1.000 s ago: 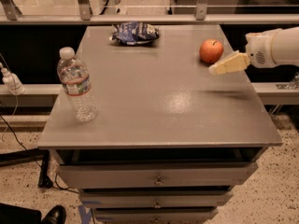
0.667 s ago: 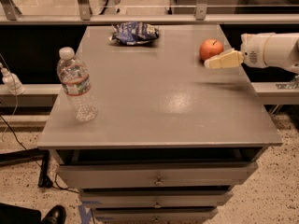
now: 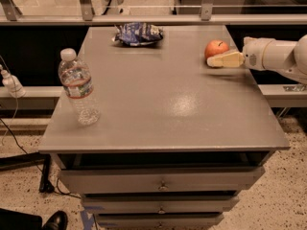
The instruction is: Move apple near blue chip bag
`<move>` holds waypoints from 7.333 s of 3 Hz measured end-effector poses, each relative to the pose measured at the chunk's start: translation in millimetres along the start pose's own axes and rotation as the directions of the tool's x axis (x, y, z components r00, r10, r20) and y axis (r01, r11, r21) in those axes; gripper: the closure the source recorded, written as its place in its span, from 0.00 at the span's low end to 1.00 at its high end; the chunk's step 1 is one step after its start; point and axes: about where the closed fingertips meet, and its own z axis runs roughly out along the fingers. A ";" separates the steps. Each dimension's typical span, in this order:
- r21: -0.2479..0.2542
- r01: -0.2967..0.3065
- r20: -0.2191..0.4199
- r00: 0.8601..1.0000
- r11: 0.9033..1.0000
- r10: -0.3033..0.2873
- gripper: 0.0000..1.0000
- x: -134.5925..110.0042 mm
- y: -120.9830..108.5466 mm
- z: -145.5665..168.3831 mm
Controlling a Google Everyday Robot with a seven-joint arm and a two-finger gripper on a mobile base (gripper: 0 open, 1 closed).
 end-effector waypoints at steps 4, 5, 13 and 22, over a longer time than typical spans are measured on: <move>-0.049 -0.039 0.093 0.995 0.998 0.044 0.65 -19.4 5.4 8.2; -0.054 -0.022 0.132 0.991 0.998 0.029 0.88 -43.0 13.4 -3.9; -0.330 0.180 0.207 0.971 0.927 -0.115 1.00 -69.0 124.7 160.9; -0.153 0.259 0.203 0.953 0.954 -0.226 0.00 -90.6 45.6 83.2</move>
Offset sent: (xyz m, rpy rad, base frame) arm 0.0169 0.0029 -0.0161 0.1084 0.0089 0.0074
